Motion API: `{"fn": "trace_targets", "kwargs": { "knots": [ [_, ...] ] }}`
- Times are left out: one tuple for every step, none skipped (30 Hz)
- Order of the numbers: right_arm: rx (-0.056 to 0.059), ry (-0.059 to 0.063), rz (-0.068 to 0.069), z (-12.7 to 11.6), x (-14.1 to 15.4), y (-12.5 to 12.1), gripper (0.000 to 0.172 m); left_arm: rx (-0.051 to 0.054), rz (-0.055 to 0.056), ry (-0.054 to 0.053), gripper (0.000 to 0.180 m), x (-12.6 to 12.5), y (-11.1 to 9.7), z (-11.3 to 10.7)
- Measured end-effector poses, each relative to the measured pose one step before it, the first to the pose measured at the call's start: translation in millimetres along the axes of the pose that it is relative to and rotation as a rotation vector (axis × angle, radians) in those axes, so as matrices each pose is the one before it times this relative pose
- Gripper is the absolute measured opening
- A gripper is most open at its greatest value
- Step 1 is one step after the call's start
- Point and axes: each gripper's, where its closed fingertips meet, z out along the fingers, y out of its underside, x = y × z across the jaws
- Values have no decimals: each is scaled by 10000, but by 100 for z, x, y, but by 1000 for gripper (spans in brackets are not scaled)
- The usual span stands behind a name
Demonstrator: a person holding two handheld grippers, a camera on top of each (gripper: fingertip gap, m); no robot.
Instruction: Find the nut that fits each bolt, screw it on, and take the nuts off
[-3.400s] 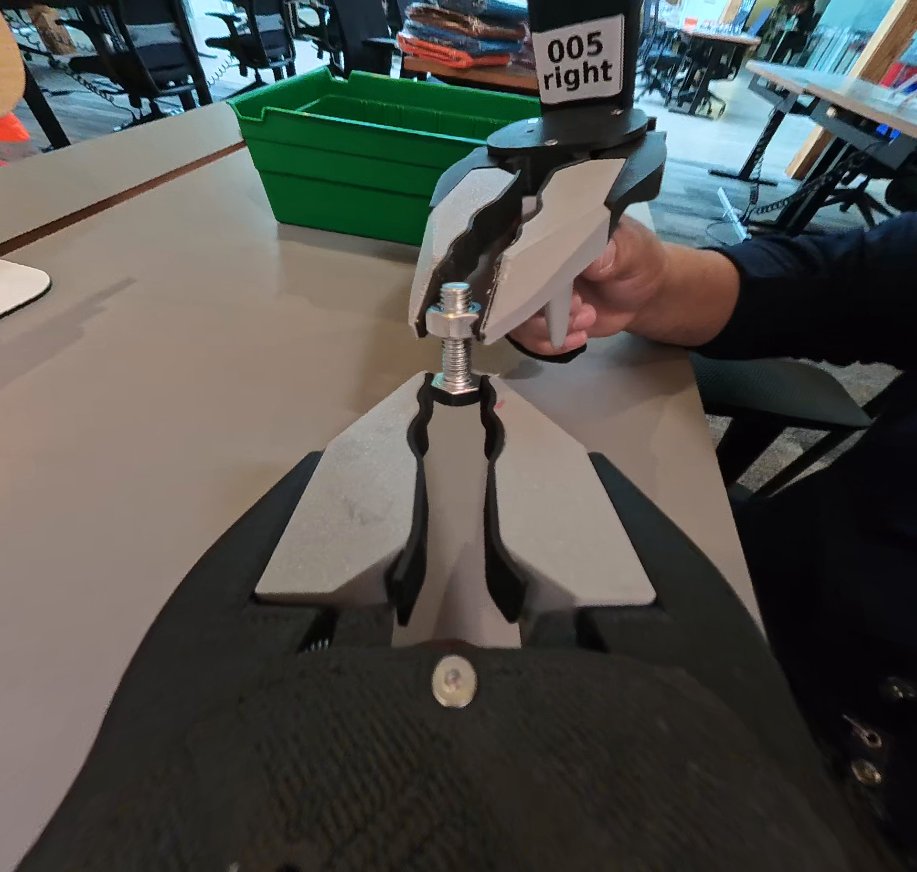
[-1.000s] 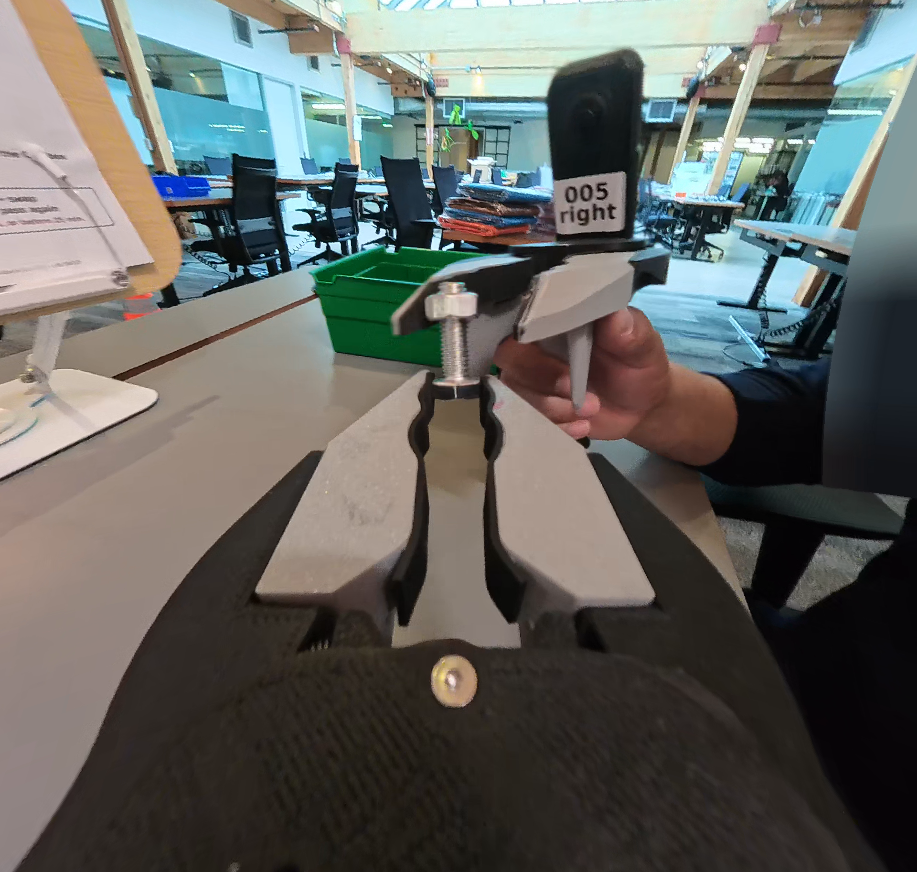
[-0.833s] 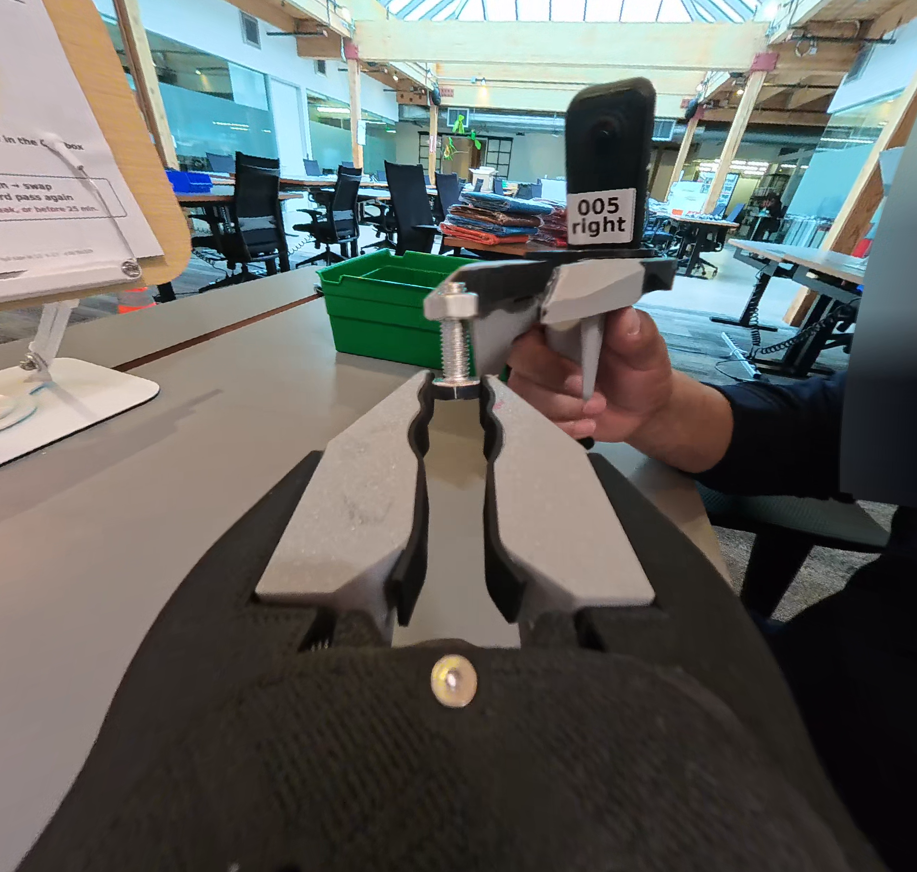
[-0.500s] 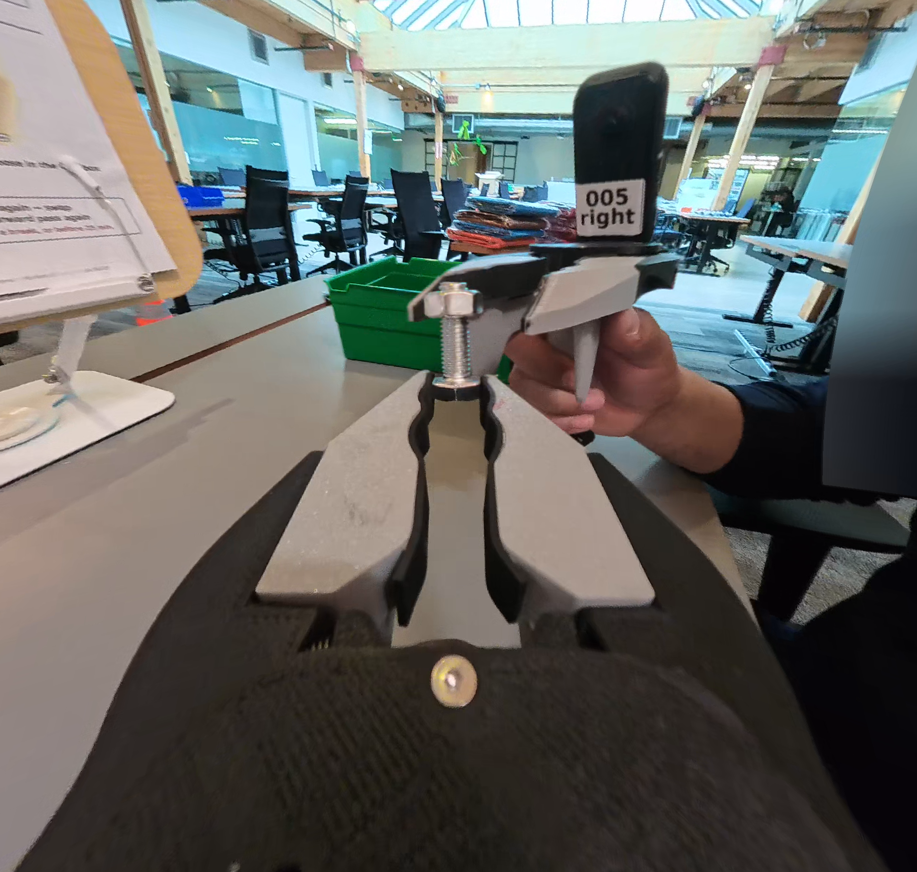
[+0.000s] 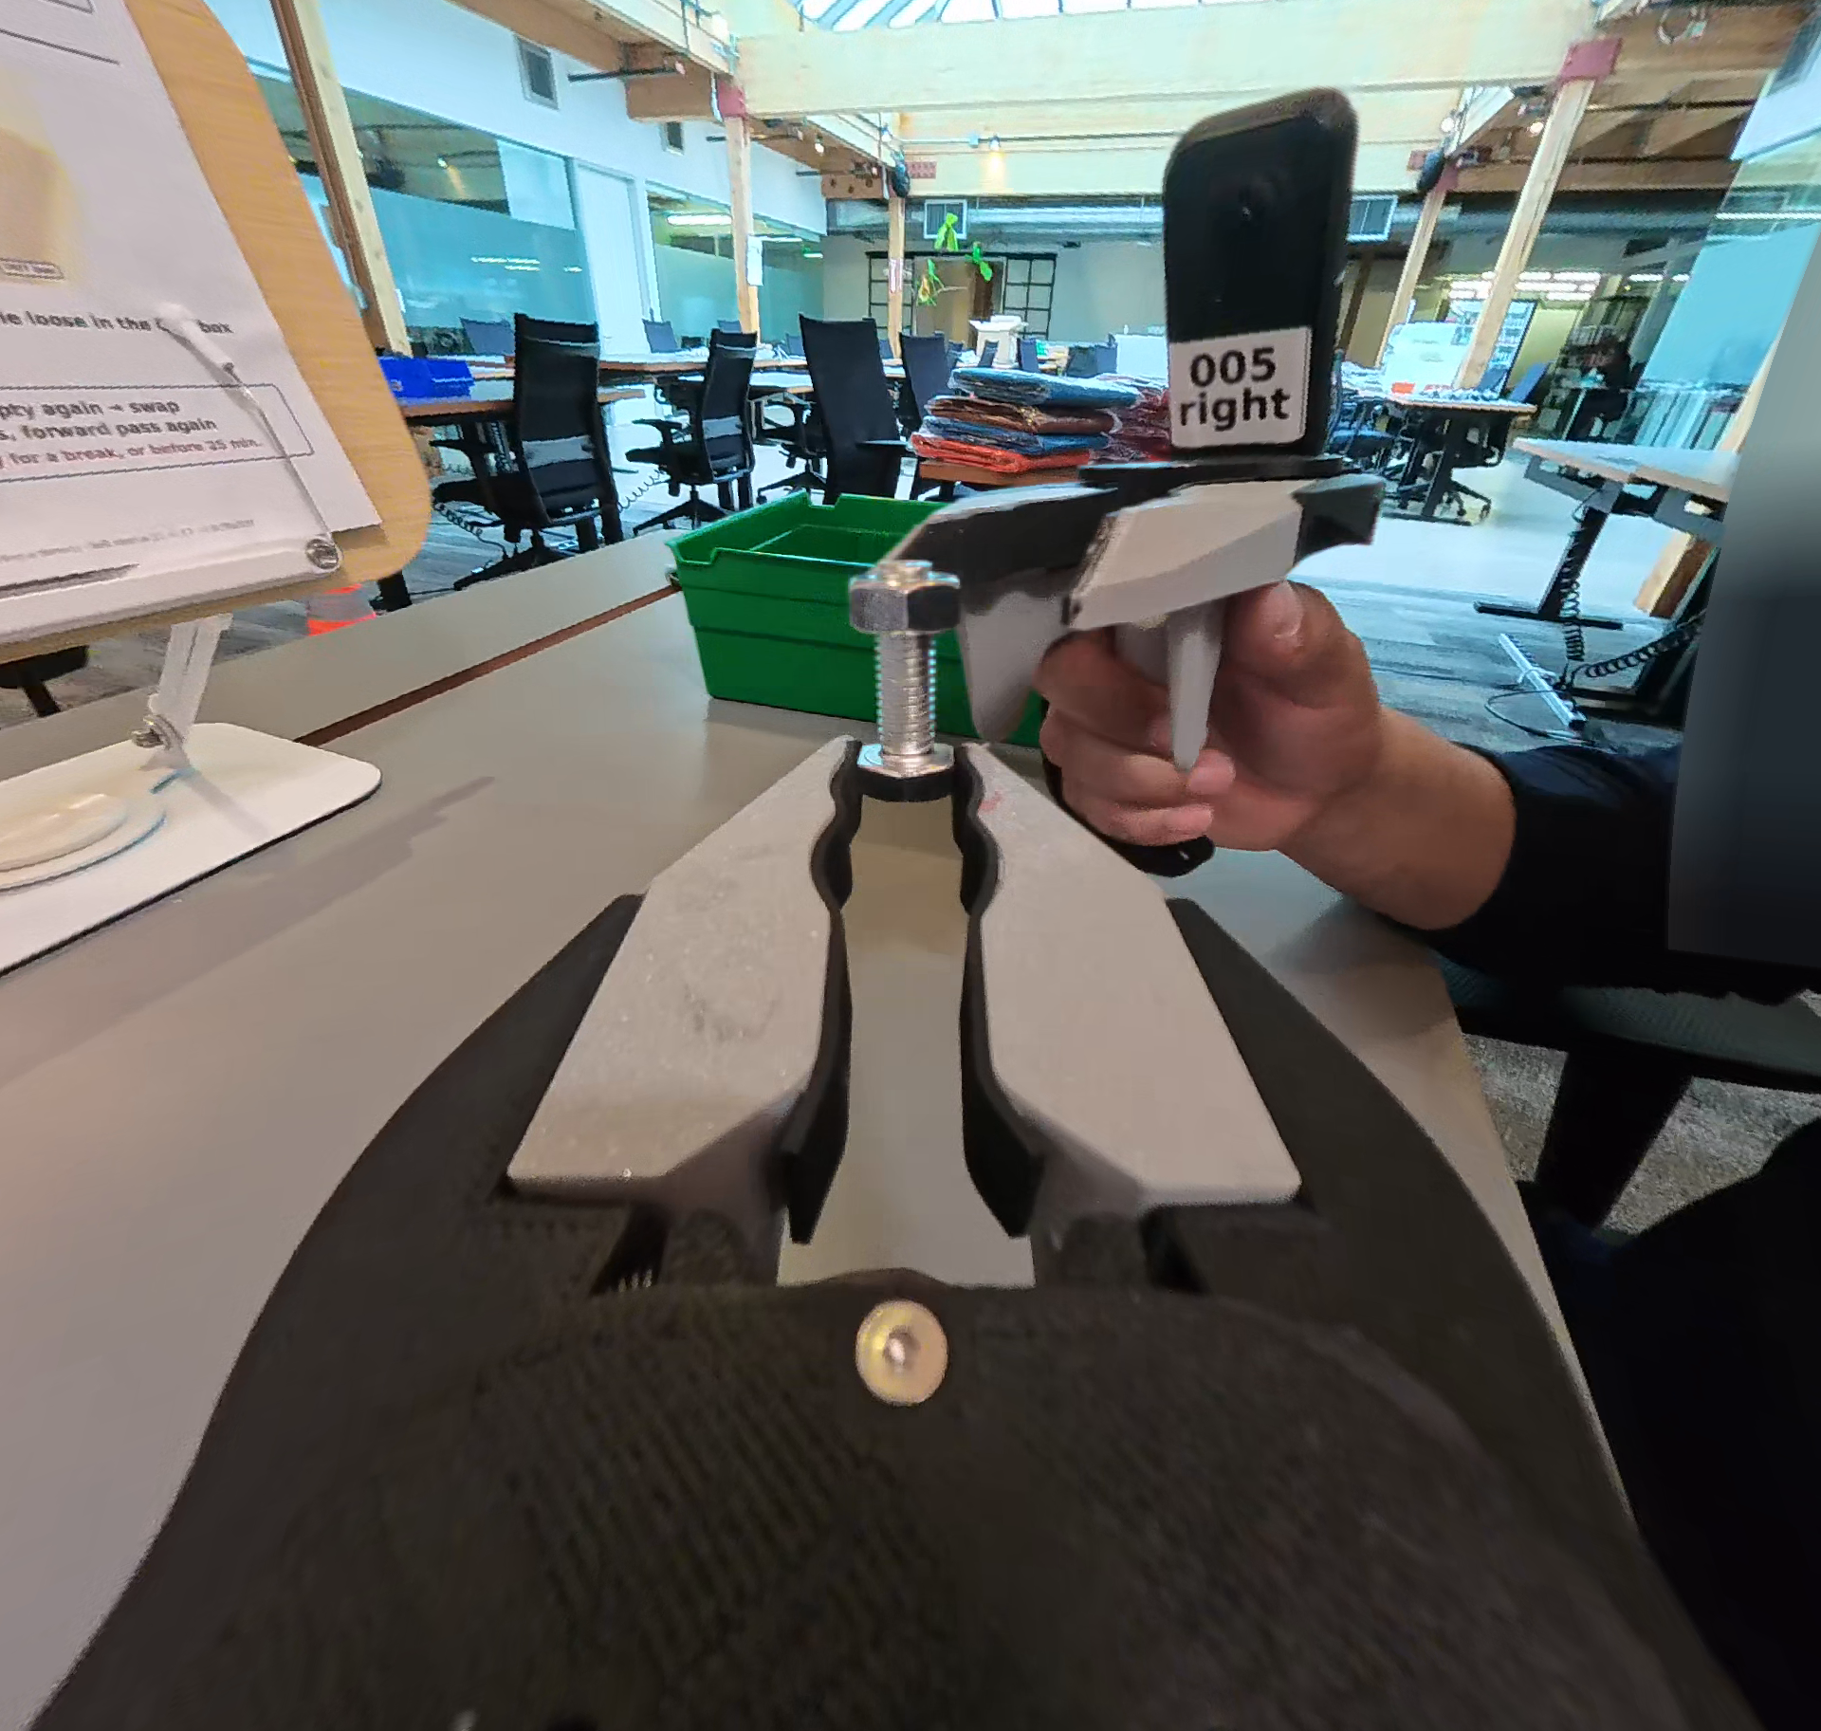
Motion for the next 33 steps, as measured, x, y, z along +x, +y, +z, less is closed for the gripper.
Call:
{"fn": "trace_targets", "kwargs": {
  "knots": [
    [-35,-133,10,161,-265,118,31,0,-17,42,16,88,13,64],
    [-104,-122,-21,446,-332,223,31,-73,11,87,16,245,135,207],
    [-67,-23,4,661,-249,148,36,-91,49,127,16,375,184,287],
    [-54,-97,-13,689,-404,53,40,-92,69,188,16,508,183,314],
    [-120,-120,-46,575,-425,101,44,-73,107,127,16,438,142,264],
    [-137,73,-138,288,-72,118,44,-81,149,-44,16,113,155,137],
    [-113,159,-177,-21,190,120,41,-22,86,-38,16,-46,30,-40],
    [7,83,-90,-300,166,-27,38,13,-113,-3,16,-127,-55,-133],
    [127,60,0,-486,241,-195,37,102,-139,-79,16,-314,-160,-218],
    [114,32,57,-593,263,-212,35,84,-96,-123,16,-390,-161,-265],
    [92,89,70,-593,395,-164,34,35,-42,-131,16,-398,-106,-256],
    [87,93,63,-481,371,-119,33,20,-28,-118,16,-311,-65,-215],
    [68,-11,81,-274,149,-96,31,46,-37,-44,16,-149,-90,-112],
    [6,-124,67,3,-117,31,28,20,-39,47,16,63,-29,8],
    [-70,-131,46,313,-251,196,27,-63,0,67,16,176,104,155],
    [-92,-68,20,562,-272,239,30,-97,59,77,16,268,168,237],
    [-110,-21,-35,646,-275,204,33,-80,86,133,16,402,153,267],
    [-110,23,-105,530,-252,111,36,-77,107,113,16,406,145,233],
    [-134,92,-206,298,-77,100,37,-62,127,28,16,220,107,164],
    [-139,113,-208,35,55,149,36,-81,78,-37,16,11,121,53],
    [-51,130,-100,-200,218,86,36,-50,-8,-68,16,-177,90,-55],
    [62,89,-10,-406,268,-50,35,21,-87,-95,16,-301,-12,-151],
    [101,82,40,-525,335,-158,33,56,-117,-99,16,-368,-61,-223],
    [122,110,18,-566,382,-203,32,38,-120,-78,16,-352,-51,-225],
    [140,90,8,-475,316,-215,30,11,-93,-83,16,-312,-19,-166],
    [93,-34,34,-246,65,-151,27,3,-54,-49,16,-171,2,-65],
    [10,-127,49,36,-169,14,26,-19,-29,50,16,77,34,56],
    [-93,-160,38,344,-325,223,26,-39,16,91,16,240,66,169],
    [-135,-16,17,571,-193,287,32,-58,62,103,16,349,105,234],
    [-143,0,-65,627,-250,238,35,-68,79,154,16,442,106,256],
    [-111,-11,-143,506,-327,90,38,-52,78,129,16,403,92,231],
    [-117,44,-234,267,-187,80,38,-36,80,53,16,215,69,136],
    [-130,120,-226,25,42,139,37,-49,54,-22,16,0,76,24]
  ]
}}
